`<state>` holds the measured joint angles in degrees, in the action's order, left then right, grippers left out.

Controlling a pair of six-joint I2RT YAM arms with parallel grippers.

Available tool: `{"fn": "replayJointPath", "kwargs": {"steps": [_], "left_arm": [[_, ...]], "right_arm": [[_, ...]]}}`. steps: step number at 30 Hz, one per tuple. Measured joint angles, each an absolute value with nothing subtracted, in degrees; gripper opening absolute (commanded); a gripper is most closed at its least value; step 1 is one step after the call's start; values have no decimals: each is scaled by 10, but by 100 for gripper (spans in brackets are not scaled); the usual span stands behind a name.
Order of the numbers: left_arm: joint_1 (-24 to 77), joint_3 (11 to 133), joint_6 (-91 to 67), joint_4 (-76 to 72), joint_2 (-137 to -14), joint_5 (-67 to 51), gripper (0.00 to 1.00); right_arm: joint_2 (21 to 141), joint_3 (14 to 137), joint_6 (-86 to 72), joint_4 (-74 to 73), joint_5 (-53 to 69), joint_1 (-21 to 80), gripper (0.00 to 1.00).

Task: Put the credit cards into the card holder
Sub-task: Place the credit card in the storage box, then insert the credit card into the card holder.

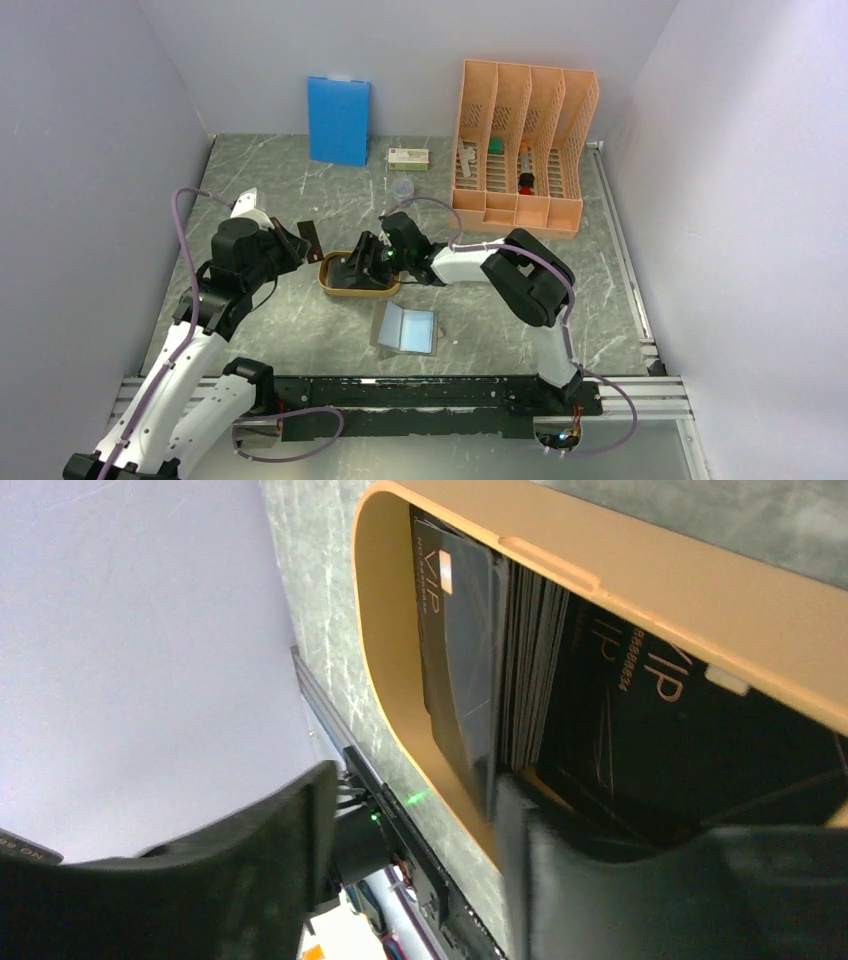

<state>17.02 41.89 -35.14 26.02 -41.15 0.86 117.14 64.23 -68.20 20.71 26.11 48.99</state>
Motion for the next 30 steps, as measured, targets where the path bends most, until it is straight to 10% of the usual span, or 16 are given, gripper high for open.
{"fn": "replayJointPath", "kwargs": {"steps": [8, 30], "left_arm": [[171, 419, -340, 260, -406, -1, 5], [216, 225, -487, -96, -402, -368, 5]], "right_arm": [[1099, 641, -628, 93, 222, 490, 88], [575, 341, -509, 125, 234, 440, 80]]}}
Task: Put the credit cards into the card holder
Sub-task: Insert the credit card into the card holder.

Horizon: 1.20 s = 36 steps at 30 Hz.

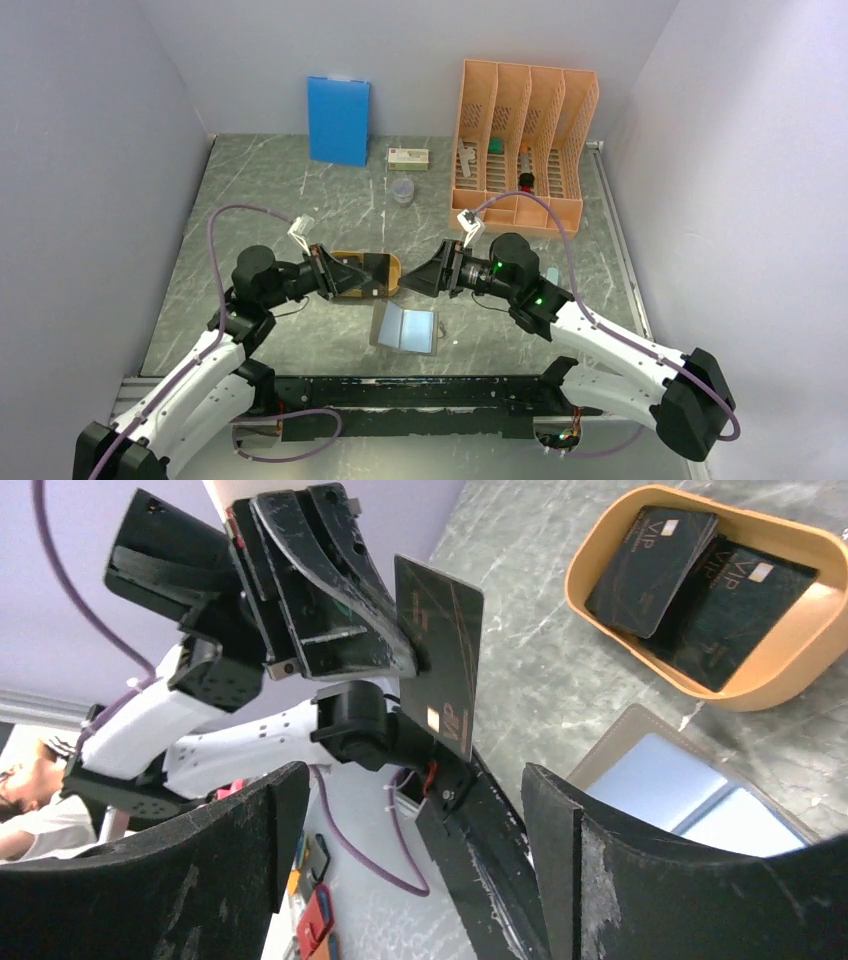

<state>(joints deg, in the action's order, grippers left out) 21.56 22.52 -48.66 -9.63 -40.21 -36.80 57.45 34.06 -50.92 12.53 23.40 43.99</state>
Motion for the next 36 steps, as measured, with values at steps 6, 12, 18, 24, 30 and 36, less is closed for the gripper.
{"fn": "replayJointPath", "kwargs": {"steps": [6, 12, 18, 24, 30, 36], "left_arm": [[272, 200, -542, -218, -427, -393, 5], [288, 199, -579, -296, -443, -399, 5], [290, 199, -590, -306, -443, -399, 5], [291, 197, -605, -324, -448, -399, 5], [291, 197, -608, -329, -454, -399, 23], [294, 260, -502, -99, -448, -322, 51]], "right_arm": [[567, 311, -540, 182, 260, 440, 64], [577, 298, -568, 229, 265, 441, 48], [591, 294, -592, 291, 286, 443, 30], [596, 294, -596, 306, 294, 450, 7], [596, 294, -590, 302, 291, 450, 0], [566, 325, -526, 166, 250, 457, 0]]}}
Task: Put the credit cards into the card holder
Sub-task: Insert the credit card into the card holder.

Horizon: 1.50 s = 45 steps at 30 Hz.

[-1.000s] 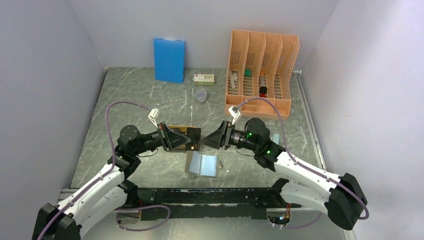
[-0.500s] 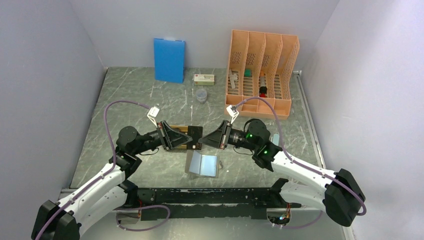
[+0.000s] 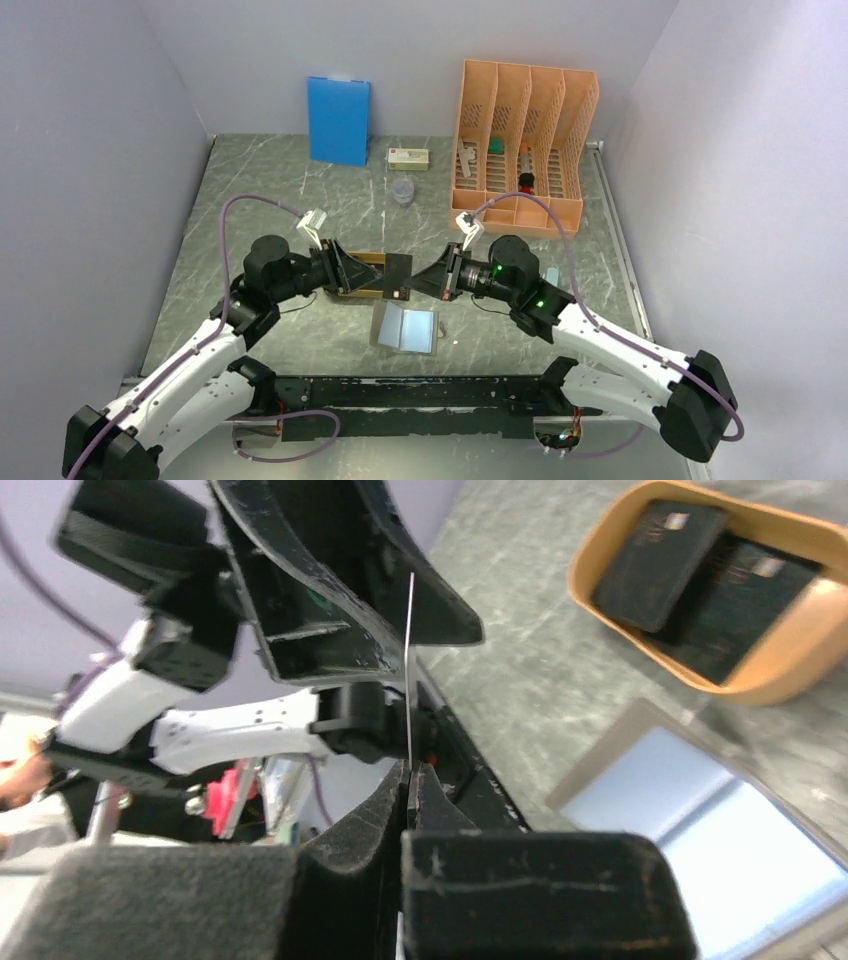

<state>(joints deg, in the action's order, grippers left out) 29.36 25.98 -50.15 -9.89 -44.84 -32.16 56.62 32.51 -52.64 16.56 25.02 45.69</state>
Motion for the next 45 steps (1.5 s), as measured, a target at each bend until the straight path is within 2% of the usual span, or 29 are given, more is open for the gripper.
{"fn": "replayJointPath", "kwargs": {"steps": [1, 2, 3, 6, 10, 17, 20, 25, 32, 45], "left_arm": [[294, 279, -474, -42, -447, -296, 53], [295, 290, -454, -7, -444, -278, 64], [297, 297, -437, 26, -439, -260, 69], [331, 297, -408, 103, -410, -211, 68], [393, 291, -401, 138, -390, -175, 55], [524, 265, -417, 106, -455, -120, 17], [567, 256, -430, 92, -506, -83, 10], [583, 234, -464, 92, -562, -12, 5], [583, 207, -504, 93, -577, 57, 5], [583, 179, -538, 96, -573, 89, 5]], "right_arm": [[557, 333, -510, 130, 232, 457, 0], [549, 338, -496, 102, 219, 457, 0], [540, 342, -483, 71, 201, 457, 0], [519, 337, -455, -10, 157, 457, 0], [501, 294, -447, -65, 130, 457, 0], [510, 247, -454, -83, 129, 457, 0], [528, 247, -464, -66, 137, 460, 0], [567, 247, -483, -45, 138, 487, 0], [620, 247, -518, -1, 159, 501, 0], [693, 240, -565, 72, 206, 507, 0]]}}
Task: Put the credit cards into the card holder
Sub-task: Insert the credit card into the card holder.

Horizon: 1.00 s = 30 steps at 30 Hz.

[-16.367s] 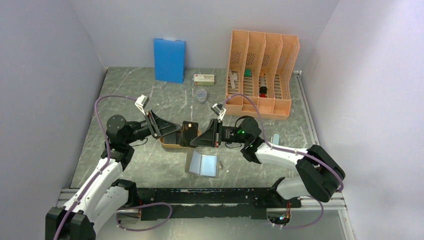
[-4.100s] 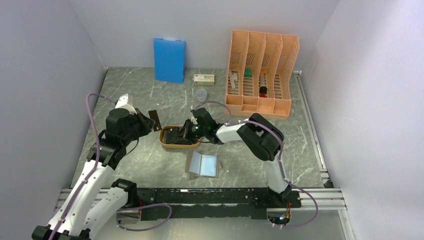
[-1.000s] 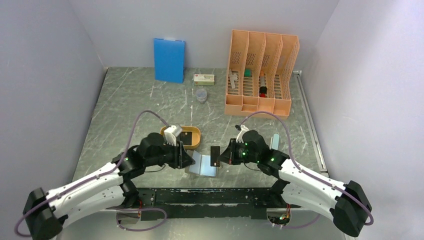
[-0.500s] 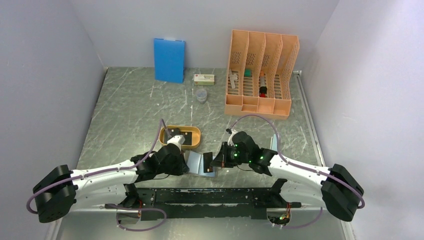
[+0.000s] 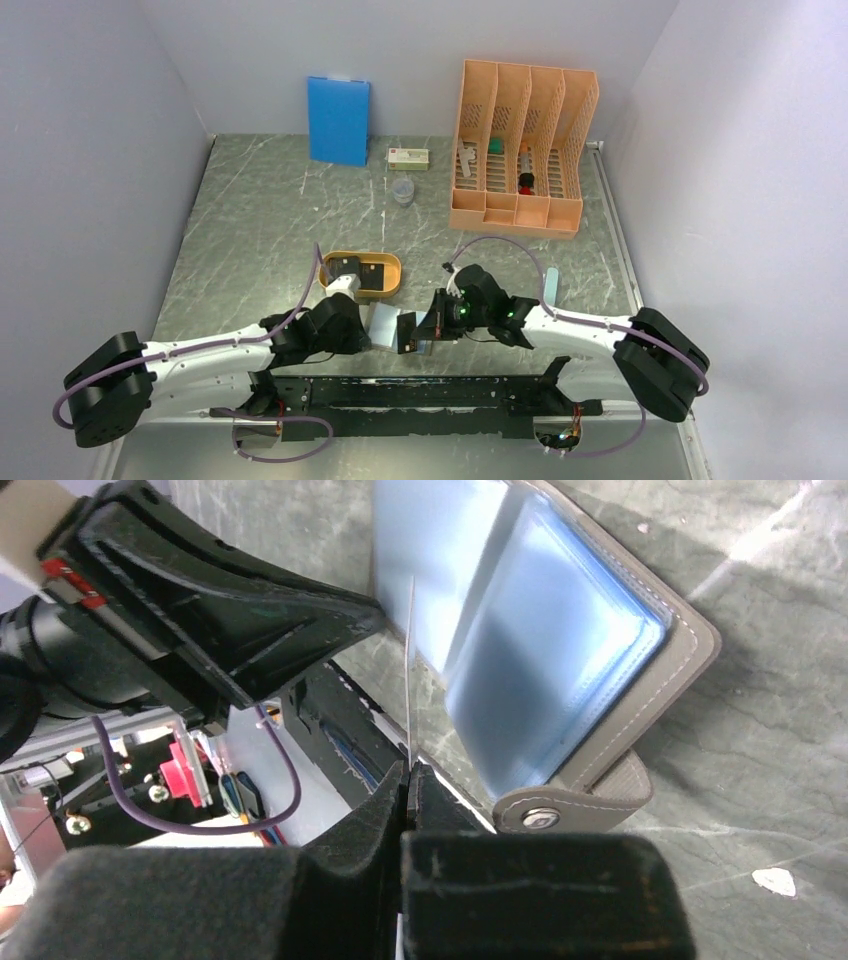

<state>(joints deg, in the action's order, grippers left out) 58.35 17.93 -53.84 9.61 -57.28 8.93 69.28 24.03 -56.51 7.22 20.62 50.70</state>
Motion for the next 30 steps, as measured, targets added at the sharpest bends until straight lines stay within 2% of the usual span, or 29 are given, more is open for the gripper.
{"fn": "replayJointPath", "kwargs": {"steps": [30], "left_arm": [[583, 162, -547, 93, -550, 90, 5]], "right_arm": [[813, 235, -634, 146, 231, 507, 0]]}}
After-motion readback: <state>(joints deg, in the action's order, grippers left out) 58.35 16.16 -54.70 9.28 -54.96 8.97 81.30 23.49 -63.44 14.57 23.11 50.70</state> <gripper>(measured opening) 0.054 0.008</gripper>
